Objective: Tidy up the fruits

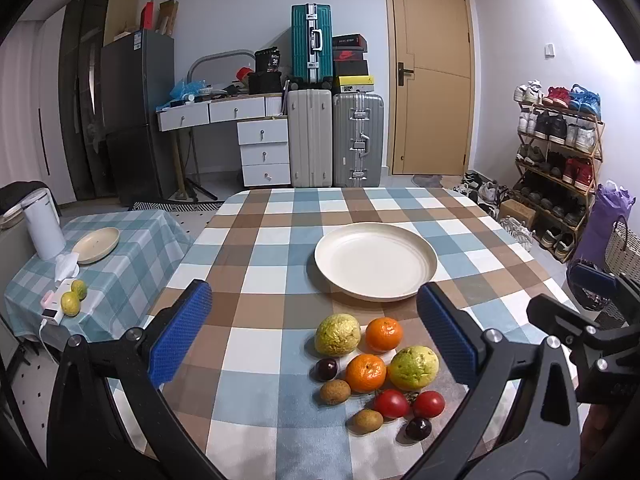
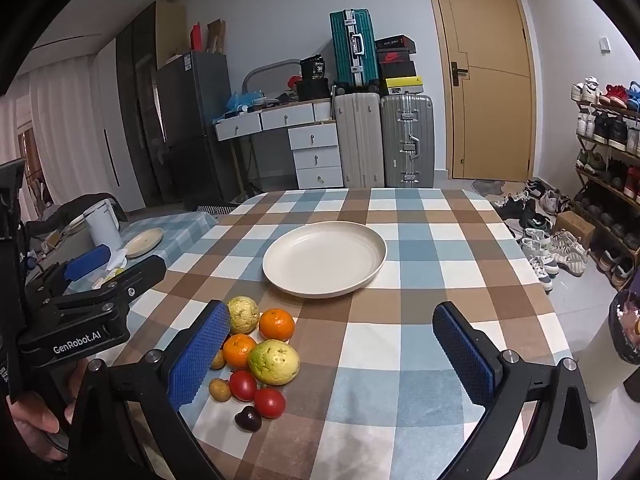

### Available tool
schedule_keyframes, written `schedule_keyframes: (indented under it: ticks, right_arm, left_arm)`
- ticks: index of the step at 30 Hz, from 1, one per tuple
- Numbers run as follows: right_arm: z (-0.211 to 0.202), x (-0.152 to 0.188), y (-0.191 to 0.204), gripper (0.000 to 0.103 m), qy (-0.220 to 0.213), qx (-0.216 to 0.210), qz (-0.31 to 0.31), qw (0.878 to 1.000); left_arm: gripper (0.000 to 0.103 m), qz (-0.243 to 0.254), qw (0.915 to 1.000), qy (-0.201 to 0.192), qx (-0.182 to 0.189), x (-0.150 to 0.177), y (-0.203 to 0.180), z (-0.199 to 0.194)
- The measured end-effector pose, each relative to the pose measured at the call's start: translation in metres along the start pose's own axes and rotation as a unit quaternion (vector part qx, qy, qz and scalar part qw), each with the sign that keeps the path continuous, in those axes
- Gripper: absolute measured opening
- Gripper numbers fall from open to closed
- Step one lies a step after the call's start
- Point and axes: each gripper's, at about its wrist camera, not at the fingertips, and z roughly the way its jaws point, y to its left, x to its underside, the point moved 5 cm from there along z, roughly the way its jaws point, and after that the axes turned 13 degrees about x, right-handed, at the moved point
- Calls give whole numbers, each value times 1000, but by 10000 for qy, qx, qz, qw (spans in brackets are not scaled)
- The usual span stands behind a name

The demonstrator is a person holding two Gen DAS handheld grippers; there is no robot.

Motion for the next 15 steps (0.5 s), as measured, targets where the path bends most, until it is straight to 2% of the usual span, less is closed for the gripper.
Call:
schedule_keyframes:
  ticks: [15]
  right_arm:
    - [-1,0,1,103,4,-27,26,10000]
  left_arm:
    - [102,-4,10000,-65,-13,1,2,-3]
